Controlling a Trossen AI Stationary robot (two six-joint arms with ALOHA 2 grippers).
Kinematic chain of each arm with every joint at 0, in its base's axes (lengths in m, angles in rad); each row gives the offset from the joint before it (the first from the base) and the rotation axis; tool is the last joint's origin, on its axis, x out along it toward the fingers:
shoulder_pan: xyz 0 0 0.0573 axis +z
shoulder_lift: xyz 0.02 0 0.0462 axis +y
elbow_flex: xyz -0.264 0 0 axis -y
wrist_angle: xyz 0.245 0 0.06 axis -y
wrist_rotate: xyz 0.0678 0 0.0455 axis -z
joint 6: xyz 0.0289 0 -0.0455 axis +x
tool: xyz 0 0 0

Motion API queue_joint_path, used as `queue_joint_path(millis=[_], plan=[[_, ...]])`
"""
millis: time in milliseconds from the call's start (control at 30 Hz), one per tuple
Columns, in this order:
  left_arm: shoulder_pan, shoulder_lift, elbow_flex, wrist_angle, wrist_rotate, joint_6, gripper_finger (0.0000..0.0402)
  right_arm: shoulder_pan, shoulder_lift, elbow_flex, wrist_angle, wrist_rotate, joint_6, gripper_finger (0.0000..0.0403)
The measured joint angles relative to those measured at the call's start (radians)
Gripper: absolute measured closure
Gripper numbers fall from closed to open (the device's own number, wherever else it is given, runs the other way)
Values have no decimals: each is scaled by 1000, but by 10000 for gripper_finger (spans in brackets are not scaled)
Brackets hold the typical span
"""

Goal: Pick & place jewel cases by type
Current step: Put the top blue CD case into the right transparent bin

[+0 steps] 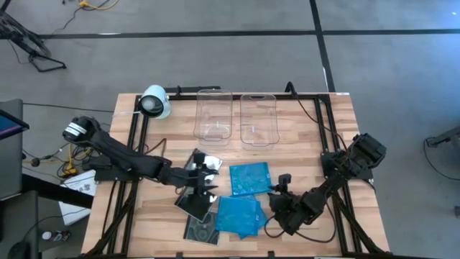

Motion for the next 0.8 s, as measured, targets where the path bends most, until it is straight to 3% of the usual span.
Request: queue_joint_path(millis=[200, 500, 800], plan=[[51, 132, 69, -86, 56, 3, 193, 14, -36, 0, -100, 1, 225, 284], [91, 183, 92, -135, 55, 57, 193, -15, -258, -32, -257, -8, 754, 284], [91, 183, 92, -163, 50, 122, 193, -155, -487, -190, 28, -211, 686, 285]])
